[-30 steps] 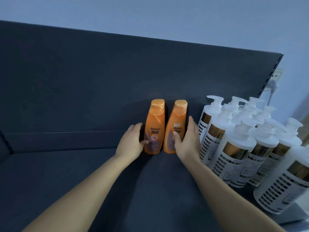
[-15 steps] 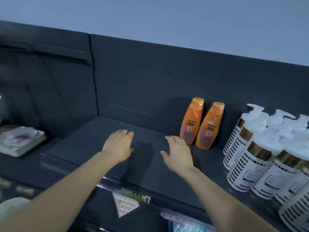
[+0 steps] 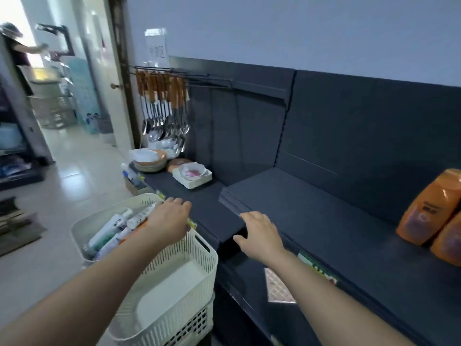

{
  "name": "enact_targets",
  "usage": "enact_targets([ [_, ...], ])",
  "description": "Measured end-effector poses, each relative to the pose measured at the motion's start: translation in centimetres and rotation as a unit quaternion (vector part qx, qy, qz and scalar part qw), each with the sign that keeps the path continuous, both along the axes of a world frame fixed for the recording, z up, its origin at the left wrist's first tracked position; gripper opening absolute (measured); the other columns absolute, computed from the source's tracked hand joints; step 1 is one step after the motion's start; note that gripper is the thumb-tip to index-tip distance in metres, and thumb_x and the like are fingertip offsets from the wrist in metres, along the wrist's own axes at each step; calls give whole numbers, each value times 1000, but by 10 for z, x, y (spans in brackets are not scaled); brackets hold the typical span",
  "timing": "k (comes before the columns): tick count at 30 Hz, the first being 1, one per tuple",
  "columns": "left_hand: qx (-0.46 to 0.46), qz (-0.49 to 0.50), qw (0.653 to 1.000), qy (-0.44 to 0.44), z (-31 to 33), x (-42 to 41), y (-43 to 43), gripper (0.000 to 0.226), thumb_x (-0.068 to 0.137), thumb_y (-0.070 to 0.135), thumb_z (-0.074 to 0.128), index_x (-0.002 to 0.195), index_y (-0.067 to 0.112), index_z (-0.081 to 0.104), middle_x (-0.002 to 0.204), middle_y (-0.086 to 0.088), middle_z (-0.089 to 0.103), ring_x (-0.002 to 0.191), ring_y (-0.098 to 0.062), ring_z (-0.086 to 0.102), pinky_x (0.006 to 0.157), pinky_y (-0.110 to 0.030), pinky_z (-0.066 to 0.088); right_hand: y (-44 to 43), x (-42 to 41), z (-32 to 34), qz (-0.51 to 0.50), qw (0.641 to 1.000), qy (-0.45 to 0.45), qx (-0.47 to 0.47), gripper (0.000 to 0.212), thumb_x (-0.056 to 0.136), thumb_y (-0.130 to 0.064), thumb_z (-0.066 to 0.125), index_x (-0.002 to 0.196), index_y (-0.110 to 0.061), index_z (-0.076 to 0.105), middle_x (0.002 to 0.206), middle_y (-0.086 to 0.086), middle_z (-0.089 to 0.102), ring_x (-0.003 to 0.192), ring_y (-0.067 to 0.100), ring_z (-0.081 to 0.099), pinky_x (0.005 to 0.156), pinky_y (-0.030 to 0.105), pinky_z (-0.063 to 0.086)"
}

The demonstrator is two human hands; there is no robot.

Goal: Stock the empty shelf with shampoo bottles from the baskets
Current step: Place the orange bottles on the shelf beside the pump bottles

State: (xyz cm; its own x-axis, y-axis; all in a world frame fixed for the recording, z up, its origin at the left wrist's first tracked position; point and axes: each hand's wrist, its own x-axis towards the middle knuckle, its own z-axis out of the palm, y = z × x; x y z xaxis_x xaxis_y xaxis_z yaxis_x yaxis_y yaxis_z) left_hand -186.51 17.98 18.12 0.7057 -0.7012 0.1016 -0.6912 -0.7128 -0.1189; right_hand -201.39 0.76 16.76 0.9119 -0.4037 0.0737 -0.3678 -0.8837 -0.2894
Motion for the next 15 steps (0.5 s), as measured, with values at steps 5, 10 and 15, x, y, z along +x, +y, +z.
enact_targets([
  [5,3,75,997,8,-15,35,84,45,87,48,59,122,21,51,124,-3,57,117,-23,51,91,-36,42,66,59,-12,63,997,36,5,57,93,-42,59,142,-19,42,146,4,44,136,26,36,110,40,33],
  [10,12,118,993,27,-27,77,152,47,87,44,57,128,21,50,124,-5,58,117,-25,52,90,-36,43,125,120,-25,92,994,53,18,47,91,-42,60,131,-20,49,136,4,52,129,27,43,103,40,38],
  [15,37,128,990,39,-44,122,197,44,87,39,59,125,18,52,121,-6,59,115,-26,53,88,-37,44,170,173,-40,90,993,71,26,54,91,-43,60,139,-20,46,141,5,50,132,27,42,106,39,38],
])
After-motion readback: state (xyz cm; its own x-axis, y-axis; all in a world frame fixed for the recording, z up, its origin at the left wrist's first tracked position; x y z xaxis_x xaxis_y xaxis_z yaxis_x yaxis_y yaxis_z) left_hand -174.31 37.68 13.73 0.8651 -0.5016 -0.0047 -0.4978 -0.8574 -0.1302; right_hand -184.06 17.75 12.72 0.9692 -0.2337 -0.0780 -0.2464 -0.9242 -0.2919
